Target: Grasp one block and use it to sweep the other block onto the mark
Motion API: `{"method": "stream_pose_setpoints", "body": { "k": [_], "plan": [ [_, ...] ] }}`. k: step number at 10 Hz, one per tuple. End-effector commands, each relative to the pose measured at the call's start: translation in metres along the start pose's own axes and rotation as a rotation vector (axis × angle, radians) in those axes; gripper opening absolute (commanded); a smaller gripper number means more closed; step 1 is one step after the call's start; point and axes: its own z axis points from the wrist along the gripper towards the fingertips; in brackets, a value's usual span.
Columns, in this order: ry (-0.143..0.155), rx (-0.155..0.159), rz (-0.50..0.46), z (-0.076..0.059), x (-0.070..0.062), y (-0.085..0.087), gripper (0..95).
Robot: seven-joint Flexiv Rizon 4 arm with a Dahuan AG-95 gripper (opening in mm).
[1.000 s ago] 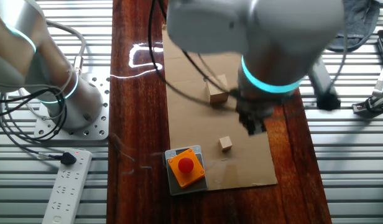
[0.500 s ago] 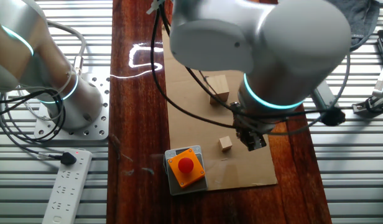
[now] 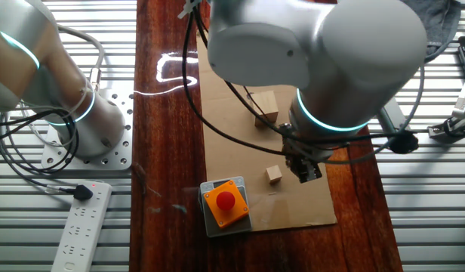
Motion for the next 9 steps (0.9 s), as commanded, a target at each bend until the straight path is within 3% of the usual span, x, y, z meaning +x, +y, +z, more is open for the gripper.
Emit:
{"method": "stream_pose_setpoints", "body": {
  "k": [1,5,9],
  "plan": [
    [0.009,0.013,0.01,-0.0004,0.0024,-0.0002,0.0],
    [0.026,0.042,-0.059,-0.0017,0.0051,0.0007,0.0],
    [0.085,0.081,-0.076,-0.0017,0.0051,0.0007,0.0]
  ]
}}
